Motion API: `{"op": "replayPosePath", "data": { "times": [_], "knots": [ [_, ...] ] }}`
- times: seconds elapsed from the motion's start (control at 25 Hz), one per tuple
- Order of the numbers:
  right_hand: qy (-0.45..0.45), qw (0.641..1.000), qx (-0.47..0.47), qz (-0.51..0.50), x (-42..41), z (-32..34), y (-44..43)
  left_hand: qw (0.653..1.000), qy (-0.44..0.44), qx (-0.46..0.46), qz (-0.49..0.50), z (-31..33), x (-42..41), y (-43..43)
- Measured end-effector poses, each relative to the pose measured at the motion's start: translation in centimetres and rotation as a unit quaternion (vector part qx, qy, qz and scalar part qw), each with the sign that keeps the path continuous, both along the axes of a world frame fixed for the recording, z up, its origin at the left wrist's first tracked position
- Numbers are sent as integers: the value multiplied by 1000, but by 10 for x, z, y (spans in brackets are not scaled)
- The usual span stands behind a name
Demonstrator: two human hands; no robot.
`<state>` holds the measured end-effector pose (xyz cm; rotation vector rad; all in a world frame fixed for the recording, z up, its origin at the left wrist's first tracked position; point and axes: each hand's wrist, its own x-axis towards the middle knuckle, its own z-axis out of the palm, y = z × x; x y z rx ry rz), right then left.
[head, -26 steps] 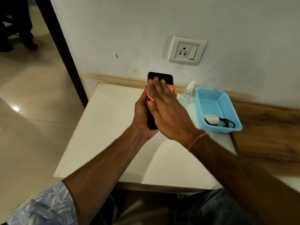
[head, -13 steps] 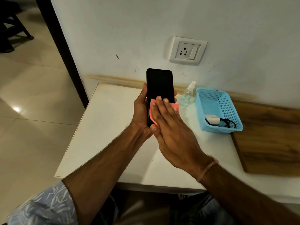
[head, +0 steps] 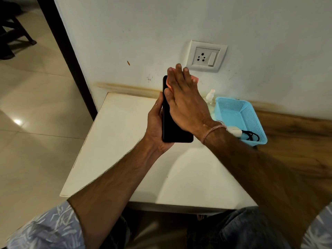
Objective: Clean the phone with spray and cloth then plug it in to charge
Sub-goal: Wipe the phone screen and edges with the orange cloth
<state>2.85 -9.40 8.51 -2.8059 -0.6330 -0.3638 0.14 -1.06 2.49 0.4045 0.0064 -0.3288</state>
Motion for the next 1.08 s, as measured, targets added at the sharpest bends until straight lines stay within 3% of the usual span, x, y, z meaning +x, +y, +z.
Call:
{"op": "replayPosePath", "data": {
  "times": [0.16, 0.36, 0.56, 0.68, 0.88, 1.08],
  "knots": [
    [-10, 999, -10, 43, -30, -11, -4, 999, -12, -36, 10, 2, -3, -4],
    [-3, 996, -33, 80, -90, -39, -16, 997, -25, 38, -64, 4, 1, 6],
    [-4, 990, -88, 109, -118, -51, -37, 998, -20, 13, -65, 3, 2, 6],
    [-5, 989, -84, 120, -100, -40, -43, 998, -18, 1, -52, 4, 2, 4],
    [18, 999, -13, 31, -23, -12, -26, 1000, -5, 1, -17, 1, -4, -6],
    [25, 999, -28, 4, 23, 1, -7, 1000, 11, 14, 5, -4, -3, -8]
  ]
}}
